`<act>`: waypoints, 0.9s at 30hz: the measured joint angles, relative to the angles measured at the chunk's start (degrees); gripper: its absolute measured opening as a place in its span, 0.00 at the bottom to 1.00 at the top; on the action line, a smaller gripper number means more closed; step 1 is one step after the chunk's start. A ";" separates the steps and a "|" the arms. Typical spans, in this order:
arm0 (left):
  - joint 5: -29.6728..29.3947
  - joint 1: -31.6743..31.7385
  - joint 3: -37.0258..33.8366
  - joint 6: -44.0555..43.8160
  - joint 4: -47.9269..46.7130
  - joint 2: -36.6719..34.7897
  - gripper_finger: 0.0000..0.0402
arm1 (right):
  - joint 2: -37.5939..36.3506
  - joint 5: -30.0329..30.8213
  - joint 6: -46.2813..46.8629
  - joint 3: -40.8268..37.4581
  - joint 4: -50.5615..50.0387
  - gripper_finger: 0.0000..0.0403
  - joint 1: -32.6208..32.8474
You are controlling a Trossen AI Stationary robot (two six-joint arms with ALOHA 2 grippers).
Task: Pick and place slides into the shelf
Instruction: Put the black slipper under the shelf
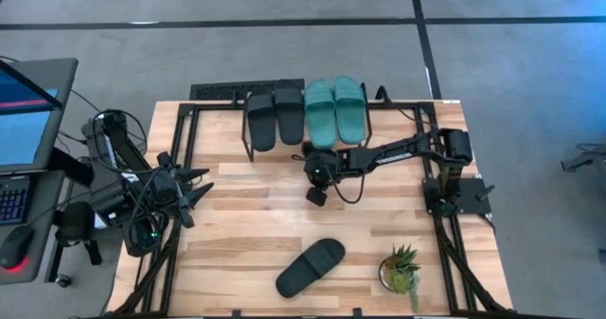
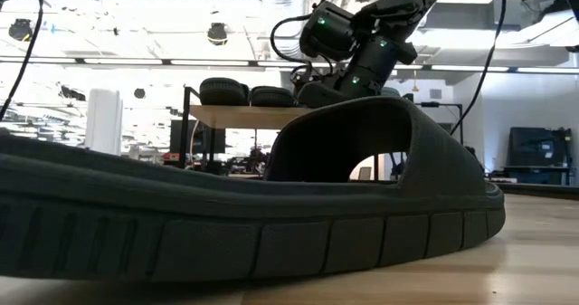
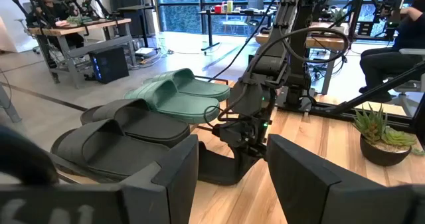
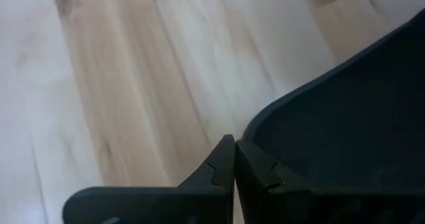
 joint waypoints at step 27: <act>0.13 0.00 0.00 -0.11 0.15 0.00 0.42 | 0.00 1.53 -6.03 4.09 -15.13 0.00 2.97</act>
